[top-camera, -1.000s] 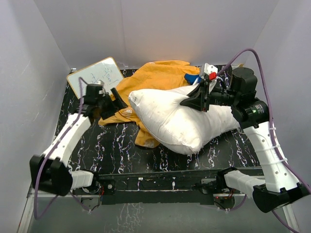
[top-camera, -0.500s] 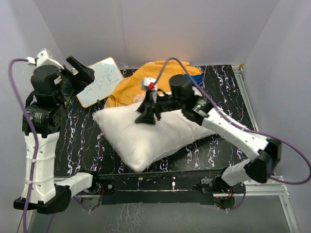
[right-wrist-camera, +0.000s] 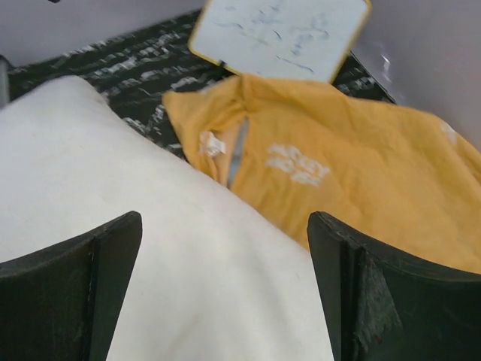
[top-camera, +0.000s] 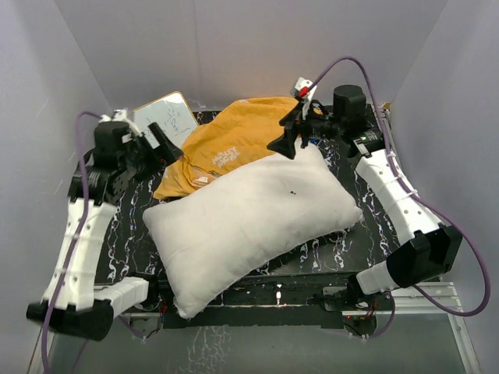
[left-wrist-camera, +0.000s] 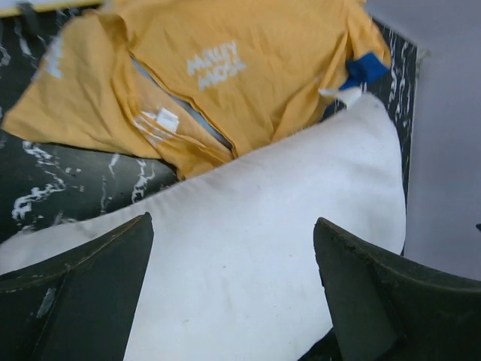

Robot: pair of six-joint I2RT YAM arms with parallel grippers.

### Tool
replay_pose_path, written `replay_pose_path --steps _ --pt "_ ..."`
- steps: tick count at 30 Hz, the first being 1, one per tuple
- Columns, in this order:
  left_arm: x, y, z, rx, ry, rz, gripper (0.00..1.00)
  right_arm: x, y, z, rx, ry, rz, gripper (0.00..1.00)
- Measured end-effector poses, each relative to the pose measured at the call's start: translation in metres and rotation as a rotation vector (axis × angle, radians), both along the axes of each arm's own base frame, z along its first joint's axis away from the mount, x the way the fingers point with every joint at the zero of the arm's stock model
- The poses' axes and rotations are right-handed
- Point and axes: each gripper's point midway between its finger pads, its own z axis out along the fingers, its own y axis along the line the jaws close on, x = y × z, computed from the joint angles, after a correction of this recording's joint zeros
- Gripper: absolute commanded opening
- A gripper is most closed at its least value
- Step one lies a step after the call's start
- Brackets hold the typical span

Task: Put the pillow into the pillowcase

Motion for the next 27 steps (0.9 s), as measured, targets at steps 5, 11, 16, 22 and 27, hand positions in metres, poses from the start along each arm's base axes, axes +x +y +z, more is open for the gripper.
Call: replay_pose_path --steps 5,11,16,22,27 --pt "0.031 -0.058 -0.056 0.072 0.201 -0.247 0.90 0.012 -0.062 -0.036 -0.139 0.045 -0.147 0.97" --pt "0.027 -0.114 -0.089 0.297 0.278 -0.563 0.95 0.006 -0.125 -0.102 -0.292 0.224 -0.288 0.97" --pt "0.007 -0.119 -0.137 0.426 0.374 -0.727 0.93 -0.011 -0.150 -0.174 -0.376 0.418 -0.351 0.90" --pt "-0.008 -0.121 -0.206 0.452 0.568 -0.813 0.06 -0.024 -0.144 -0.231 -0.375 0.578 -0.317 0.21" --pt "0.002 -0.126 -0.202 0.449 0.570 -0.791 0.00 -0.022 -0.131 -0.203 -0.290 0.520 -0.276 0.08"
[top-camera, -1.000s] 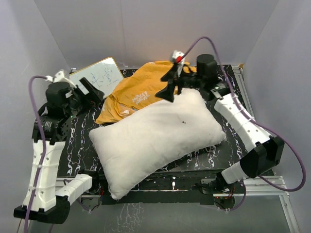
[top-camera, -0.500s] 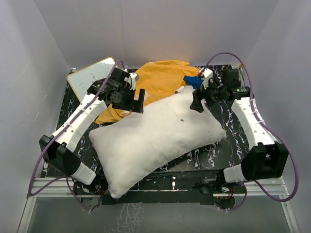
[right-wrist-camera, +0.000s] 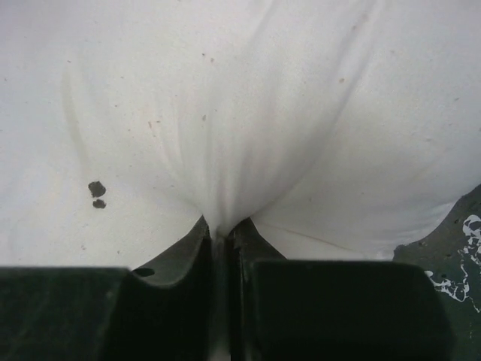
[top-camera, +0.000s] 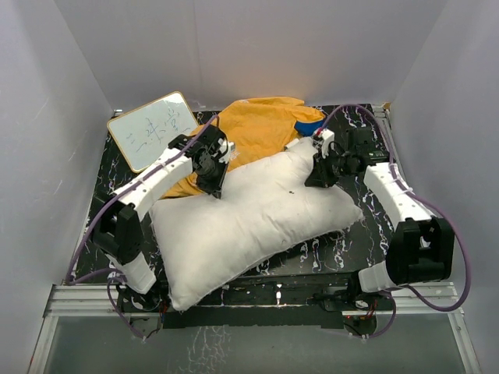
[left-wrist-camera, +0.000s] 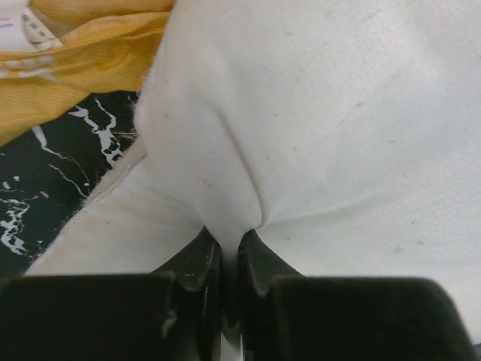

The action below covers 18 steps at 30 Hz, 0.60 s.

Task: Put the pillow into the pillowcase

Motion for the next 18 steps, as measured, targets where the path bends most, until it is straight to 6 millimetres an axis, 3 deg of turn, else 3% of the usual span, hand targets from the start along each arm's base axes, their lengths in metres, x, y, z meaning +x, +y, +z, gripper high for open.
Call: replay_pose_path --steps 5,9,12,15,18 --pt "0.016 0.011 0.045 0.021 -0.140 0.072 0.00 -0.004 0.014 0.058 0.109 -0.086 0.030 0.08" --pt "0.039 0.029 0.121 0.018 -0.388 0.171 0.00 -0.011 0.038 0.128 0.235 -0.184 0.085 0.08" --pt "0.045 0.056 0.179 0.026 -0.584 0.270 0.00 -0.023 0.071 0.165 0.314 -0.246 0.168 0.08" --pt "0.037 0.093 0.229 0.050 -0.761 0.387 0.00 -0.044 0.115 0.181 0.385 -0.241 0.280 0.08" --pt "0.023 0.124 0.262 0.073 -0.877 0.485 0.00 -0.062 0.161 0.179 0.442 -0.177 0.381 0.08"
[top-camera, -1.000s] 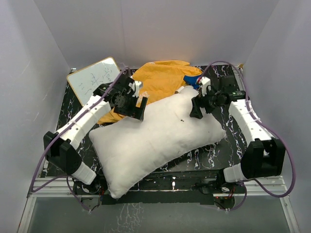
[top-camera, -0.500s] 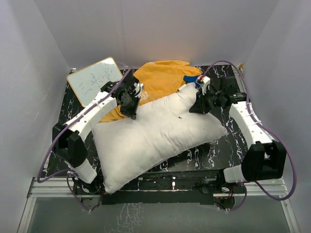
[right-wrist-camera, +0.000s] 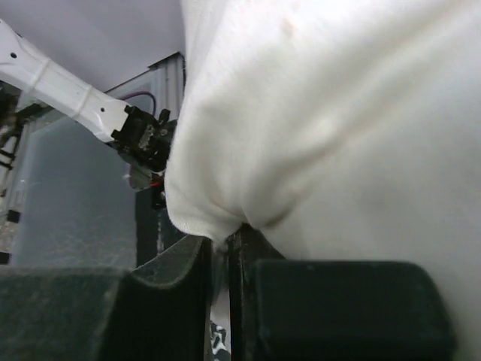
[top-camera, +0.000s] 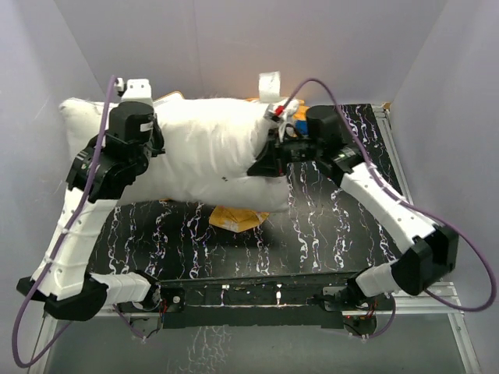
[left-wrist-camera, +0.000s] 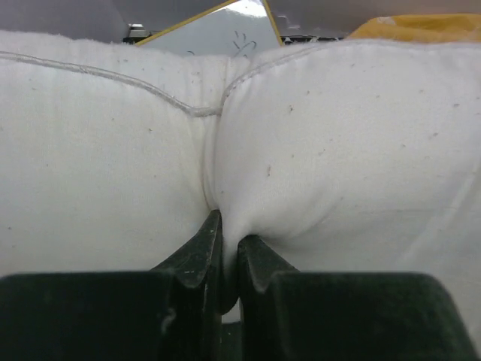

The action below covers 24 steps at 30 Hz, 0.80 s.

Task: Put the pillow into the pillowcase

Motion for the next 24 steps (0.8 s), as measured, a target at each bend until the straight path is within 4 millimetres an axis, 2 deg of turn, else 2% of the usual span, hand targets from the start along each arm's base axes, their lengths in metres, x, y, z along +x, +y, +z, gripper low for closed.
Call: replay_pose_path --steps 3,5,6,8,13,15,20,21,22,24 --pt "-0.015 0.024 0.014 0.019 -0.046 0.081 0.00 -0.001 0.034 -0.016 -0.010 0.070 0.060 0.08" --pt "-0.023 0.037 0.011 0.044 -0.045 0.126 0.00 0.002 0.056 -0.033 -0.036 0.122 0.088 0.08" --pt "-0.027 0.043 0.005 0.063 -0.037 0.148 0.00 0.010 0.068 -0.048 -0.059 0.151 0.088 0.08" --pt "-0.036 0.055 -0.009 0.098 -0.021 0.187 0.00 0.006 0.084 -0.063 -0.084 0.174 0.111 0.08" --pt "-0.063 0.085 -0.065 0.209 0.049 0.268 0.00 -0.002 0.114 -0.105 -0.154 0.231 0.145 0.08" --pt "-0.069 0.092 -0.080 0.241 0.073 0.291 0.00 -0.006 0.118 -0.111 -0.167 0.237 0.151 0.08" --pt "-0.073 0.102 -0.107 0.297 0.108 0.344 0.00 -0.009 0.122 -0.111 -0.167 0.214 0.163 0.09" --pt "-0.073 0.103 -0.111 0.303 0.111 0.353 0.00 -0.009 0.123 -0.112 -0.167 0.207 0.166 0.14" --pt "-0.073 0.105 -0.113 0.306 0.112 0.363 0.06 -0.010 0.124 -0.112 -0.168 0.199 0.170 0.24" --pt "-0.072 0.107 -0.116 0.306 0.112 0.384 0.32 -0.012 0.125 -0.112 -0.169 0.182 0.179 0.47"
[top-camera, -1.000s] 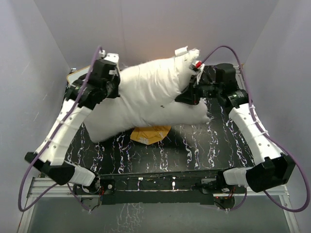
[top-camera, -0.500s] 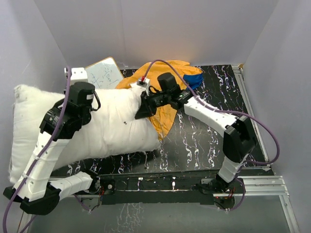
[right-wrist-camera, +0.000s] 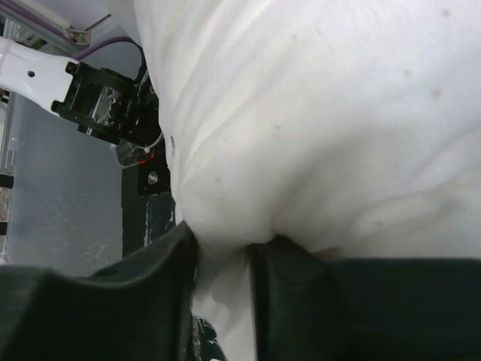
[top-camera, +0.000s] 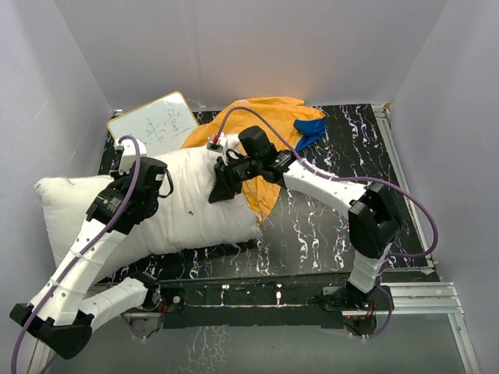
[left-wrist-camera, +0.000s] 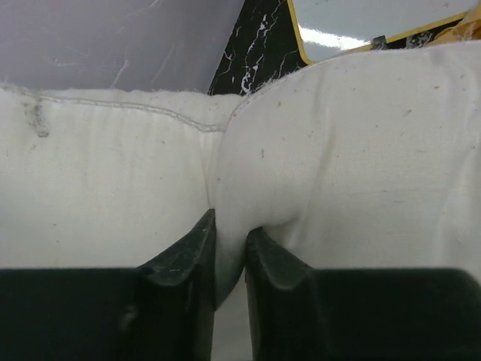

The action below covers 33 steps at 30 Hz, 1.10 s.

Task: Put the pillow into the pillowcase

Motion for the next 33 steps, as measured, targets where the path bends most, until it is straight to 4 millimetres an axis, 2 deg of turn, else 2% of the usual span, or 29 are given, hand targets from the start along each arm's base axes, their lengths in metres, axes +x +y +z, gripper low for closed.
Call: replay_pose_path --steps 2,3,4,6,8,10,13,16,19,22,24,27,30,33 --pt "0.001 0.002 -0.001 -0.002 -0.004 0.016 0.62 -0.001 0.000 -0.002 -0.003 -0.025 0.016 0.72" --pt "0.002 0.001 0.000 -0.016 -0.020 0.025 0.70 -0.002 -0.002 -0.003 -0.008 -0.039 0.027 0.81" --pt "0.004 -0.001 0.001 -0.038 -0.039 0.033 0.73 -0.001 -0.003 -0.004 -0.015 -0.060 0.038 0.87" --pt "0.008 -0.007 0.005 -0.086 -0.066 0.033 0.77 0.007 -0.008 0.002 -0.009 -0.117 0.049 0.89" --pt "0.015 -0.018 0.016 -0.161 -0.097 0.010 0.80 0.022 -0.018 0.015 0.014 -0.191 0.043 0.89" --pt "0.022 -0.033 0.030 -0.251 -0.140 -0.031 0.80 0.045 -0.038 0.030 0.032 -0.249 -0.006 0.89" --pt "0.037 -0.063 0.054 -0.412 -0.223 -0.133 0.82 0.102 -0.093 0.047 0.023 -0.326 -0.176 0.92" --pt "0.048 -0.095 0.063 -0.553 -0.264 -0.245 0.82 0.153 -0.150 0.041 -0.048 -0.360 -0.399 0.94" --pt "0.062 -0.132 0.055 -0.682 -0.255 -0.350 0.82 0.187 -0.189 0.011 -0.161 -0.296 -0.636 0.97" --pt "0.076 -0.162 0.038 -0.767 -0.202 -0.405 0.82 0.217 -0.209 -0.027 -0.266 -0.203 -0.850 0.97" --pt "0.084 -0.178 0.026 -0.806 -0.161 -0.428 0.82 0.236 -0.219 -0.058 -0.328 -0.121 -0.965 0.96" --pt "0.091 -0.194 0.016 -0.845 -0.126 -0.451 0.82 0.260 -0.233 -0.111 -0.396 0.013 -1.093 0.96" --pt "0.093 -0.201 0.015 -0.871 -0.117 -0.464 0.82 0.279 -0.252 -0.152 -0.442 0.110 -1.195 0.95" --pt "0.095 -0.204 0.018 -0.891 -0.125 -0.471 0.82 0.296 -0.267 -0.175 -0.464 0.154 -1.276 0.94"
